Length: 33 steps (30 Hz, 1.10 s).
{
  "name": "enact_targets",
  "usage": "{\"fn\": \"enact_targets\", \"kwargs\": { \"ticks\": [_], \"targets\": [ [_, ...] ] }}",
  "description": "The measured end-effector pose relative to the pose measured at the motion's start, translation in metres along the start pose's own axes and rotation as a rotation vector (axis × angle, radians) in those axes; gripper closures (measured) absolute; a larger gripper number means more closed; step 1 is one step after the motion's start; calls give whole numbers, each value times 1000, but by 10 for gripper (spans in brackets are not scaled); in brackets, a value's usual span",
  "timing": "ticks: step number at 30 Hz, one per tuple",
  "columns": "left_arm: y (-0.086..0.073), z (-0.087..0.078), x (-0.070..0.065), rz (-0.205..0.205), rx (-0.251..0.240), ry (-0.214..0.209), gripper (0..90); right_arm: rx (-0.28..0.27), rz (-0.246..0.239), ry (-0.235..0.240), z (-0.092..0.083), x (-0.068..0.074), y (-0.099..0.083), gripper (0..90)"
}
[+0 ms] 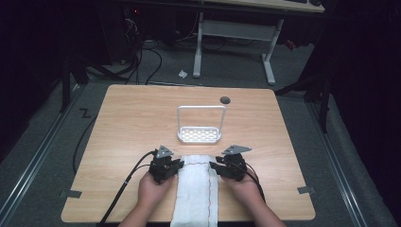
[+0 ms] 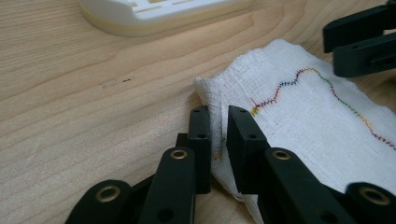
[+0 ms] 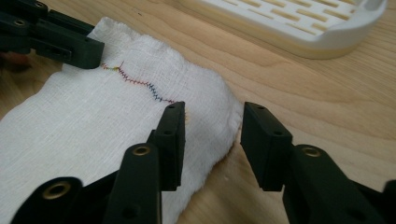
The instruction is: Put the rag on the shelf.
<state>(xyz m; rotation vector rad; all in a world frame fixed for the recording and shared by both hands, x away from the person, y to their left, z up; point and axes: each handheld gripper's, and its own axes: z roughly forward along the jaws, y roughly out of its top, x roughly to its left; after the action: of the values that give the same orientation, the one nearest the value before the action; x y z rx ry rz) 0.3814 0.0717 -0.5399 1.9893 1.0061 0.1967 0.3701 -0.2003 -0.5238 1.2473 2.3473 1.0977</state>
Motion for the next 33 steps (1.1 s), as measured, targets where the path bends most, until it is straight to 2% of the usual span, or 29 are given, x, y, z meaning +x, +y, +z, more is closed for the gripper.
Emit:
{"fn": "enact_targets", "kwargs": {
  "ticks": [2,5,10,12,15,19,20,22,24,28,33],
  "targets": [
    [0,0,0,-1,0,0,790,9,-16,1,6,-1,2,562],
    [0,0,0,-1,-1,0,788,17,-1,11,11,-2,4,512],
    [0,0,0,-3,-1,0,785,25,-47,-2,14,4,3,491],
    [0,0,1,-4,-2,-1,785,20,-74,-11,15,7,2,517],
    [0,0,1,-4,-2,-1,783,18,-68,-5,14,8,1,577],
    [0,0,1,-7,-2,-4,782,7,-42,9,14,10,-1,703],
    [0,0,1,-8,-2,-6,782,7,-34,22,14,11,-2,758],
    [0,0,1,-9,-2,-6,781,0,-10,49,14,11,-3,811],
    [0,-1,2,-10,0,-7,782,2,-4,54,14,11,-3,831],
    [-1,-1,2,-13,1,-12,785,5,-33,31,13,15,-2,844],
    [0,-4,6,-46,-21,-52,855,-75,-36,29,1,18,1,847]
  ]
}}
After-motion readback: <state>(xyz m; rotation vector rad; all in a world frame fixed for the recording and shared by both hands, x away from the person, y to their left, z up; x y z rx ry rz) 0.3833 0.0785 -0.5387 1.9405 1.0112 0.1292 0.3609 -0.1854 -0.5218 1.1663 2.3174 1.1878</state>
